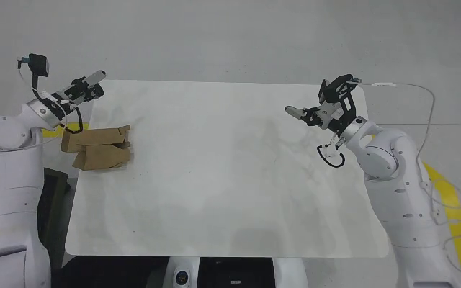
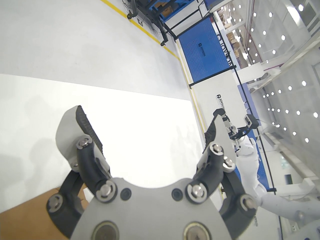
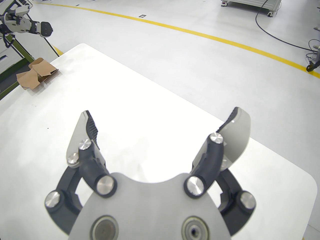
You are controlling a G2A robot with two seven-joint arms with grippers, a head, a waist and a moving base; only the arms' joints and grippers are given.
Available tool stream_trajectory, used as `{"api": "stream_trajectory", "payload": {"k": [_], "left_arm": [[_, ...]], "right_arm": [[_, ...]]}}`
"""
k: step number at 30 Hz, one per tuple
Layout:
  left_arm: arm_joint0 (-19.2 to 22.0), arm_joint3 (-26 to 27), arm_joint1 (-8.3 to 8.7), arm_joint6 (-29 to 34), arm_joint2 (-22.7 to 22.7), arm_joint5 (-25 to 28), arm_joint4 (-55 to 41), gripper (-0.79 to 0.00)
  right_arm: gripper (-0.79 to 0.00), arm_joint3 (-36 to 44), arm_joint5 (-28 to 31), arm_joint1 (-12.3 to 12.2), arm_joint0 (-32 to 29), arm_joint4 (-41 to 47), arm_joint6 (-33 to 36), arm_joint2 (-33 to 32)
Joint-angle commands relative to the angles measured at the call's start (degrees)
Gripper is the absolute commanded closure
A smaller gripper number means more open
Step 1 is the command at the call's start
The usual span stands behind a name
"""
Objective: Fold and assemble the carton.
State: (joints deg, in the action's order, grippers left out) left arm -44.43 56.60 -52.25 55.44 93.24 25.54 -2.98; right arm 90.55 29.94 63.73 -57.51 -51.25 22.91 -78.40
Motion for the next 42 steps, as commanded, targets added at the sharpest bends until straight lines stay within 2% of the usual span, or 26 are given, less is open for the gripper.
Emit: {"api": "stream_trajectory", "payload": {"k": [1,11,22,42], "left_arm": [[0.61,-2.24,0.39,-0.52,1.01,-0.19,0.08,-0.785],[1.71,-13.23,2.49,-6.02,6.23,1.07,1.65,-0.785],[1.36,-23.79,4.40,-6.13,10.32,-0.62,-1.72,-0.785],[-5.52,-28.56,4.51,-10.00,8.49,-0.43,-1.49,-0.785]], "right_arm": [[-0.785,0.00,0.00,0.00,0.00,0.00,0.00,0.00],[-0.785,0.00,0.00,0.00,0.00,0.00,0.00,0.00],[-0.785,0.00,0.00,0.00,0.00,0.00,0.00,0.00],[-0.785,0.00,0.00,0.00,0.00,0.00,0.00,0.00]]}}
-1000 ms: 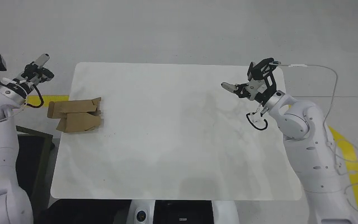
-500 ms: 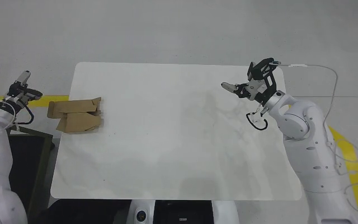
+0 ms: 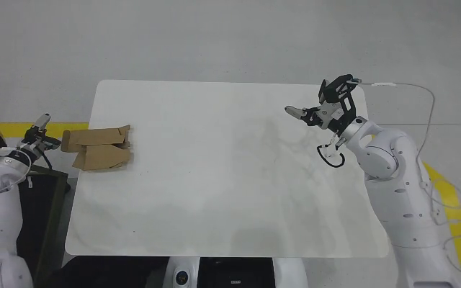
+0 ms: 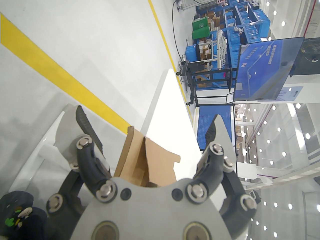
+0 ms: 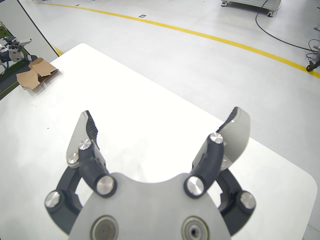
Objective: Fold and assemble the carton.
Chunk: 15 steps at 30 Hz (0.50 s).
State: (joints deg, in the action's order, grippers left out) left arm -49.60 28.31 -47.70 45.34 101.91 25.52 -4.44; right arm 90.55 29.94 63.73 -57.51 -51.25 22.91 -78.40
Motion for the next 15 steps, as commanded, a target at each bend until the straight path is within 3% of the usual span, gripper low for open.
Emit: {"api": "stream_trajectory", "payload": {"k": [1,11,13,14,15], "left_arm": [[-0.70,-0.44,-0.04,0.16,-0.39,-0.74,0.28,-0.785],[-3.32,-0.99,-0.12,5.96,-0.21,-2.12,-4.20,-0.785],[-3.72,-0.50,-0.16,7.62,-0.14,-2.20,-5.42,-0.529],[-3.92,-0.23,-0.15,8.14,-0.12,-2.18,-5.80,-0.323],[-4.07,-0.02,-0.17,8.70,-0.10,-2.35,-6.32,-0.243]], "right_arm": [[-0.785,0.00,0.00,0.00,0.00,0.00,0.00,0.00],[-0.785,0.00,0.00,0.00,0.00,0.00,0.00,0.00],[-0.785,0.00,0.00,0.00,0.00,0.00,0.00,0.00],[-0.785,0.00,0.00,0.00,0.00,0.00,0.00,0.00],[-0.785,0.00,0.00,0.00,0.00,0.00,0.00,0.00]]}}
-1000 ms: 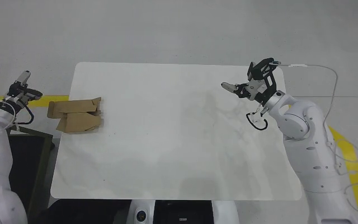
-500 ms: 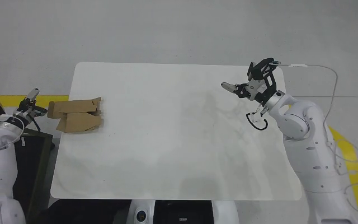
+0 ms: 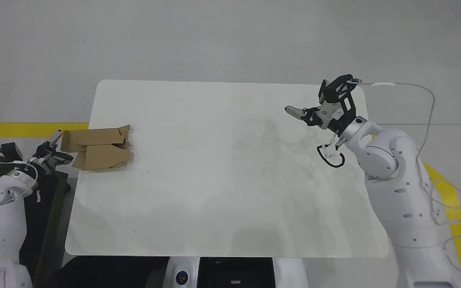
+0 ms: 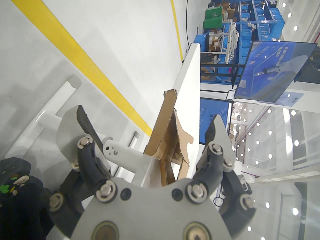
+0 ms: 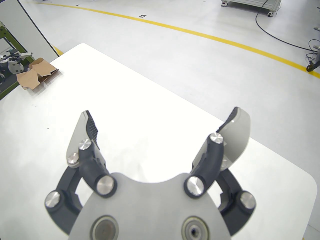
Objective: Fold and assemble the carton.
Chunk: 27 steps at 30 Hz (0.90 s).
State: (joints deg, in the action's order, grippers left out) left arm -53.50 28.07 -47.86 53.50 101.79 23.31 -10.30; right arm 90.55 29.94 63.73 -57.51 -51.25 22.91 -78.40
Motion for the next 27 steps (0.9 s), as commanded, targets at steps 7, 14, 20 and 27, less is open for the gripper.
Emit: {"api": "stream_trajectory", "payload": {"k": [7,14,20,27], "left_arm": [[-0.67,1.48,-0.15,2.57,-0.49,-1.39,-2.31,-0.062],[-0.62,2.16,-0.11,4.01,-0.35,-1.63,-4.72,0.000],[0.29,3.51,0.16,6.54,0.79,-2.15,-8.62,0.000],[2.69,7.57,0.27,9.29,1.08,-1.95,-12.33,0.000]], "right_arm": [[-0.785,0.00,0.00,0.00,0.00,0.00,0.00,0.00],[-0.785,0.00,0.00,0.00,0.00,0.00,0.00,0.00],[-0.785,0.00,0.00,0.00,0.00,0.00,0.00,0.00],[-0.785,0.00,0.00,0.00,0.00,0.00,0.00,0.00]]}}
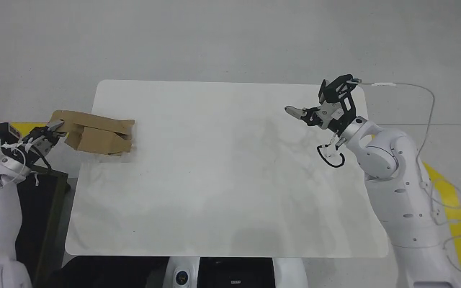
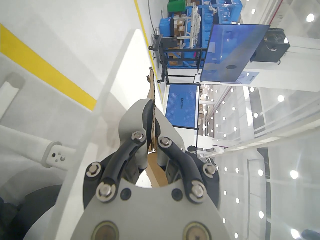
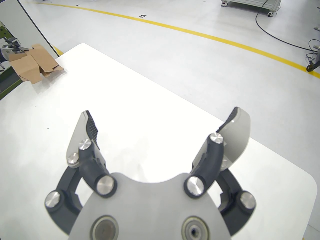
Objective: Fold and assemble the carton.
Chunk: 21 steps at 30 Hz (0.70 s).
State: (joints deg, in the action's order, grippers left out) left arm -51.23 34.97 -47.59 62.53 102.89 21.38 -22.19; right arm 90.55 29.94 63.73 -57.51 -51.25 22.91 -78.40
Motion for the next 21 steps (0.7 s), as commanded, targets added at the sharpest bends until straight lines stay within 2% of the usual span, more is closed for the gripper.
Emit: {"api": "stream_trajectory", "payload": {"k": [1,6,11,16,21], "left_arm": [[0.82,1.28,0.01,0.53,-0.13,0.06,-0.72,0.000],[3.28,4.62,-0.19,2.60,-1.83,1.26,-1.19,0.000],[7.12,7.12,-0.97,4.33,-5.40,2.40,-1.77,0.000],[10.80,8.25,-1.98,6.34,-10.53,3.61,-0.02,0.000],[12.43,9.86,-3.21,9.46,-15.53,3.97,-0.16,0.000]], "right_arm": [[-0.785,0.00,0.00,0.00,0.00,0.00,0.00,0.00],[-0.785,0.00,0.00,0.00,0.00,0.00,0.00,0.00],[-0.785,0.00,0.00,0.00,0.00,0.00,0.00,0.00],[-0.785,0.00,0.00,0.00,0.00,0.00,0.00,0.00],[-0.785,0.00,0.00,0.00,0.00,0.00,0.00,0.00]]}}
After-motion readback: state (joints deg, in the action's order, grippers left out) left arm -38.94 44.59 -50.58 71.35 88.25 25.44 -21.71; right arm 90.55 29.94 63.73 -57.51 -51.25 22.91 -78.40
